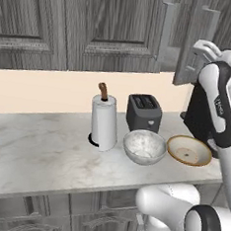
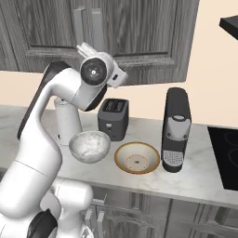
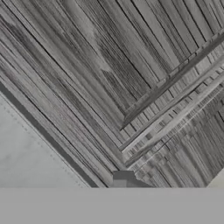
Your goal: Open the cabinet. Pick the bowls from the counter and place them in the cabinet. Then close the cabinet.
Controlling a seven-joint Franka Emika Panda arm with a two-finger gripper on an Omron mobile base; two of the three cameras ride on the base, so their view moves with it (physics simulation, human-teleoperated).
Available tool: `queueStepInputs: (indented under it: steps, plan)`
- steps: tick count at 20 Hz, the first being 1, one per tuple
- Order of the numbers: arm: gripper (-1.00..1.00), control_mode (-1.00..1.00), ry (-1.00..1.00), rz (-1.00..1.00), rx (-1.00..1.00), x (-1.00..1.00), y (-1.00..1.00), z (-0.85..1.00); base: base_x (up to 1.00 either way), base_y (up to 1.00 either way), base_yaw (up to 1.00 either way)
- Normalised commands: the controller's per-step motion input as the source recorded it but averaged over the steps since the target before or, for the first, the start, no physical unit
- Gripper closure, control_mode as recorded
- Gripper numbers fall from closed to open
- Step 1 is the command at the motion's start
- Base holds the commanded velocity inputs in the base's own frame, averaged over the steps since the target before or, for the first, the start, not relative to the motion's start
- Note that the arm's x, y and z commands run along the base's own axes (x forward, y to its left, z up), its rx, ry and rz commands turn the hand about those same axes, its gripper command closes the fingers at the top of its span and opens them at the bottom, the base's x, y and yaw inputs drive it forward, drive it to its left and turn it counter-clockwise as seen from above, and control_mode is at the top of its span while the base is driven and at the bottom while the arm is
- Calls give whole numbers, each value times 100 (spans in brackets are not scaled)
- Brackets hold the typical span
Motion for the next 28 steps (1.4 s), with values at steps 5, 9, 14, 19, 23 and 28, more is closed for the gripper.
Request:
queueStepInputs:
  steps: [5,9,14,19,23,28]
  plan:
    - [100,-100,-9,0,35,-58,-100,0,0,0,0]
    - [100,-100,-7,0,32,-66,-100,1,0,0,0]
    - [100,-100,-1,0,32,-79,-100,1,0,0,0]
    - [100,-100,1,0,27,-80,-100,0,0,0,0]
    - [-100,-100,-8,1,0,-100,-1,17,0,0,0]
    - [-100,-100,-33,0,-27,-100,87,30,0,0,0]
